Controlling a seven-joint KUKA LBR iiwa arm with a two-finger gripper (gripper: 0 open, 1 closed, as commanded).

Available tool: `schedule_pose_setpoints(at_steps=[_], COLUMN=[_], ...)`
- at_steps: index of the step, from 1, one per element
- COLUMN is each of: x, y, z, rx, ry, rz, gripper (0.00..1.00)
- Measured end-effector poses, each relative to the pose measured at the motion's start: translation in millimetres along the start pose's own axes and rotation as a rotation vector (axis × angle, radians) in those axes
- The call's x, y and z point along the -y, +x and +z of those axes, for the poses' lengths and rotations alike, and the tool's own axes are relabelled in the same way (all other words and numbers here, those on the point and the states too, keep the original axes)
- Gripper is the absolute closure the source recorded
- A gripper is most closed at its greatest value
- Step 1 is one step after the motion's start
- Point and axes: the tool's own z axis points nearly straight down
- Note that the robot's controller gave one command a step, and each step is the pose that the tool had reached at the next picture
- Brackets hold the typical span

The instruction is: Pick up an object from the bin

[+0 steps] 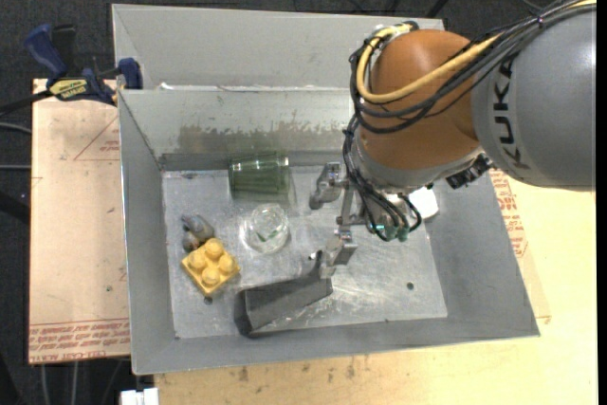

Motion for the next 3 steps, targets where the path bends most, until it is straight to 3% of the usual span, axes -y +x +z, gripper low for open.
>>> schedule_pose_setpoints(at_steps=[1,2,3], x=[0.5,-7.6,-18.8], y=[-1.6,6.1,26.8], z=[-3.6,43.2,67.2], rx=[0.007,0.01,0.006], ry=[-0.001,0.0,0.0], rz=[0.003,-0.104,-0.322], gripper=[0.0,0.0,0.0])
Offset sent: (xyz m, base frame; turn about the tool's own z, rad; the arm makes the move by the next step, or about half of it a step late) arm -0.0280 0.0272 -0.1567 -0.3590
